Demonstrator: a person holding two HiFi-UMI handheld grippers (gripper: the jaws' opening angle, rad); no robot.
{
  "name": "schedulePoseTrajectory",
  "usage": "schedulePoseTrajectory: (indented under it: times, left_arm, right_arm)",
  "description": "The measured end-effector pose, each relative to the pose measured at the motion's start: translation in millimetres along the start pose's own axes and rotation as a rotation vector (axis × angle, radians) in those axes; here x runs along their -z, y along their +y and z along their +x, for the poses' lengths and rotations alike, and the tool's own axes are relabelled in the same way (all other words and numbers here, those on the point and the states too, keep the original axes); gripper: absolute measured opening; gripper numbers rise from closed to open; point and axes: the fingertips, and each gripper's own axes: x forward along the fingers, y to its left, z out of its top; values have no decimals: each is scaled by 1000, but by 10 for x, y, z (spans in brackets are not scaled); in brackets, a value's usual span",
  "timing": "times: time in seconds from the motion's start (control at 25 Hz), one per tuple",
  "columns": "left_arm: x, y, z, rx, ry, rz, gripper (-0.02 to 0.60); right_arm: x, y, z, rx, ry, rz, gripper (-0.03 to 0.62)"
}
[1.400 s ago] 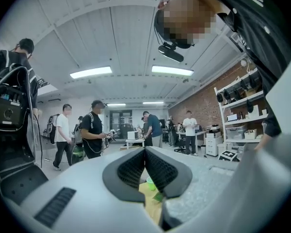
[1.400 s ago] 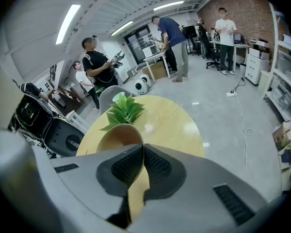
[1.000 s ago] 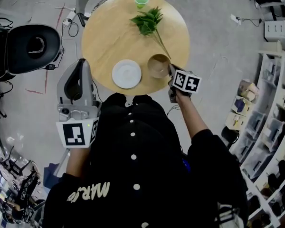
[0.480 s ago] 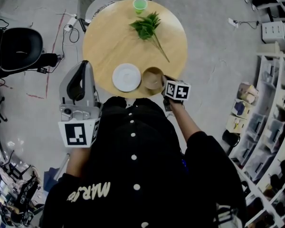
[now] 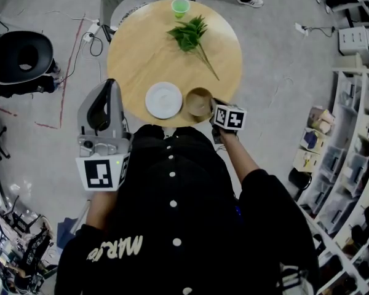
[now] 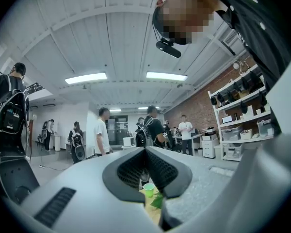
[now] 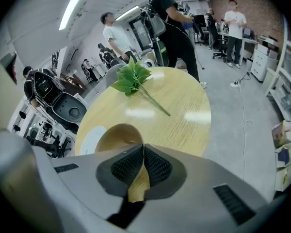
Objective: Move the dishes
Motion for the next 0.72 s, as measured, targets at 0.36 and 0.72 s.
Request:
schedulePoseTrajectory:
  times: [0.36, 0.72]
  left_arm:
    - [0, -24, -17, 11, -4, 15, 3]
    - [5, -43, -48, 15, -1, 12, 3]
  right_arm:
    - [-3, 0, 10, 31, 1, -28, 26]
    - [-161, 46, -93, -27, -104, -27, 246]
